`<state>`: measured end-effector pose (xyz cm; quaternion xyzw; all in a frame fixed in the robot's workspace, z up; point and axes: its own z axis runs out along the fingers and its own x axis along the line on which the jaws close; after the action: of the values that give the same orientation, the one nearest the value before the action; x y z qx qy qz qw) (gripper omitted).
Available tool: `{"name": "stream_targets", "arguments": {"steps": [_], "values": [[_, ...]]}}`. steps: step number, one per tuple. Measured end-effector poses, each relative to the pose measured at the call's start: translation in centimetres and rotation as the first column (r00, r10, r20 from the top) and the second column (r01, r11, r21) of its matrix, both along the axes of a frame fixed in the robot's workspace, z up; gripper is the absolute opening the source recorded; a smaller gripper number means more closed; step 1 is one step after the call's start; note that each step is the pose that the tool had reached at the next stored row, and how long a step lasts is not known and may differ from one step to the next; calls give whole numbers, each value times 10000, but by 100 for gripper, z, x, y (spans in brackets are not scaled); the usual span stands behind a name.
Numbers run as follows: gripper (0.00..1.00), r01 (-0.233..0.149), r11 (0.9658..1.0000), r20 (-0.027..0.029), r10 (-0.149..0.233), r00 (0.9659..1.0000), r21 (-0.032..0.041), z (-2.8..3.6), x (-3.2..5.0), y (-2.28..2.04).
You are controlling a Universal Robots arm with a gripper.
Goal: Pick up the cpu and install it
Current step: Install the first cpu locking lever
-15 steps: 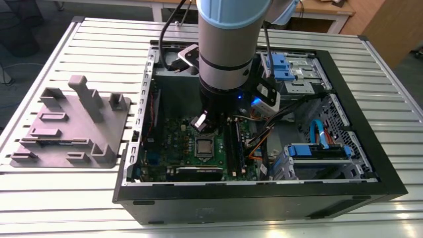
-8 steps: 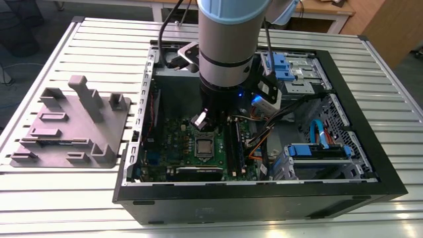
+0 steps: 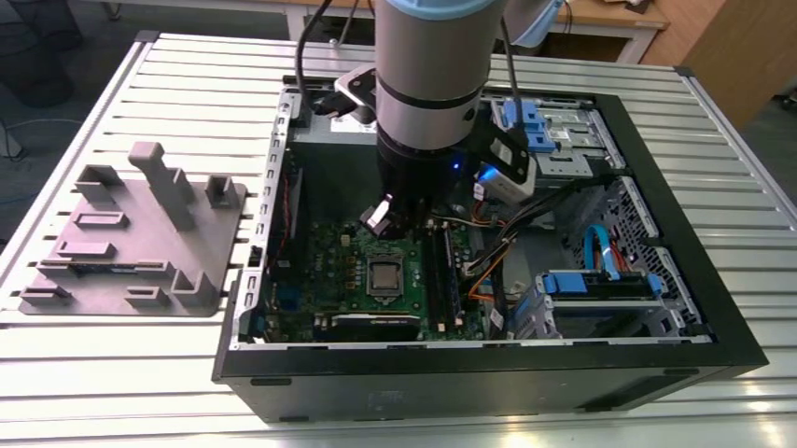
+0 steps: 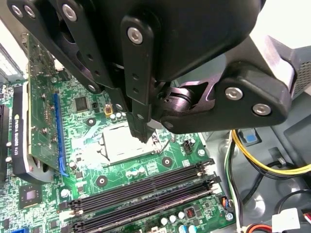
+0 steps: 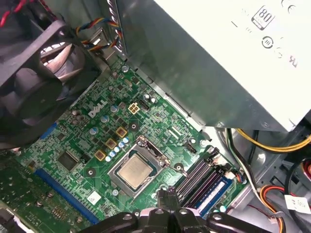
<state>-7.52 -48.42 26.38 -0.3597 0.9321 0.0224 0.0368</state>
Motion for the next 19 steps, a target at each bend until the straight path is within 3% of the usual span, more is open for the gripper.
{"name": "stream_targets", "arguments": {"steps": [19], "values": [[11,11,10000,-1,-11,10000,37,1,7,203]]}}
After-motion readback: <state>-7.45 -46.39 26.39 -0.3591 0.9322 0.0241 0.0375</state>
